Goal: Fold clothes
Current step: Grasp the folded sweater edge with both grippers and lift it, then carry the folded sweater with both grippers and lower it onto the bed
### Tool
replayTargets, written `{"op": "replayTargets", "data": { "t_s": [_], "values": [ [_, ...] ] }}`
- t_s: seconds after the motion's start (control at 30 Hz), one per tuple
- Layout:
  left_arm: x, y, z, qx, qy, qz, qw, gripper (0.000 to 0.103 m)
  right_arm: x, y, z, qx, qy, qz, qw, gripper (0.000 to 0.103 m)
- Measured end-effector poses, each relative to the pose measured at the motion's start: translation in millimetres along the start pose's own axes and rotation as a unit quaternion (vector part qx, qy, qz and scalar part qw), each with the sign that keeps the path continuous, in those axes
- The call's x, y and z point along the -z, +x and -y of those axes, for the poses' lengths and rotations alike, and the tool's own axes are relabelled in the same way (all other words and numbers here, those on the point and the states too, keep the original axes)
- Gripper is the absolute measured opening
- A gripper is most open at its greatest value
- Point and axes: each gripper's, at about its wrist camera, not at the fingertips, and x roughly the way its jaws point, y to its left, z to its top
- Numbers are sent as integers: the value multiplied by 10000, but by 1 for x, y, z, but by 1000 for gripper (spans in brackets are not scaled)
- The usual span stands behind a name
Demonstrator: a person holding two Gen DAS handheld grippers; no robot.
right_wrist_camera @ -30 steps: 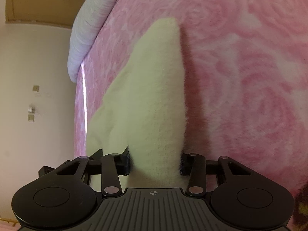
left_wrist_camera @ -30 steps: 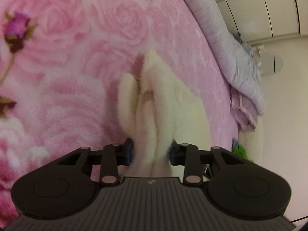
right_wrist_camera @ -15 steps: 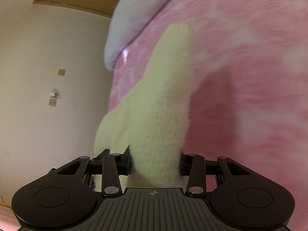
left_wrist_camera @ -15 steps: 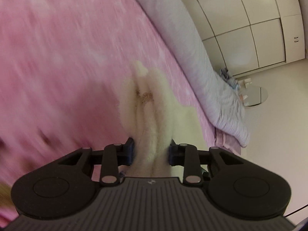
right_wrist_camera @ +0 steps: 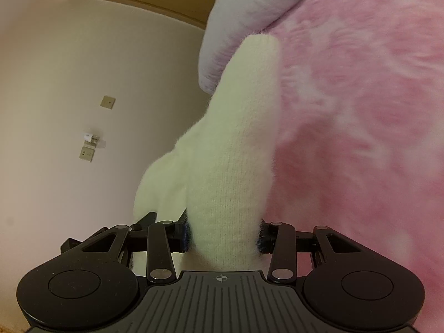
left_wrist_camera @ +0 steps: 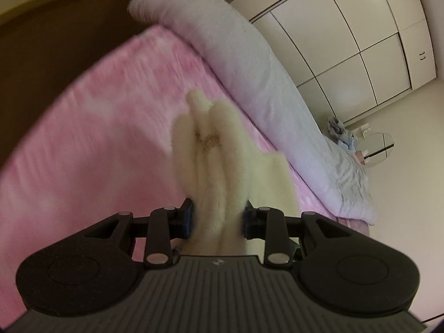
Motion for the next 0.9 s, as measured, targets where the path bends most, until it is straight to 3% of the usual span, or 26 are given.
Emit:
{"op": "replayTargets", "data": {
  "t_s": [0.17, 0.43, 0.5, 0.63, 0.73, 0.83, 0.9],
  "values": [
    [-54, 25, -41, -39, 48, 96, 9999, 27, -27, 75, -4, 106, -164, 29, 9998, 40],
    [-87, 52, -106, -202, 91, 74, 9997, 27, -58, 168, 11, 330, -251, 26, 9991, 40],
    [-90, 65, -123, -271, 17, -19, 9996, 28, -61, 183, 21, 552, -203, 41, 9983, 41],
    [-87, 66, -144, -44, -231, 9, 9997, 33, -62, 188, 45, 619, 302, 30, 9976, 48],
    [-83, 52, -146, -166, -333, 123, 9992, 34, -63, 180, 29, 1025, 6, -10, 9947, 52],
    [-77, 17, -132, -626, -253, 439, 9968, 30, -56, 157, 1, 1687, -547, 244, 9839, 53],
    [-71, -10, -103, -1110, 220, 591, 9918, 29, -41, 139, -27, 2300, -1165, 564, 9645, 53]
  ]
}}
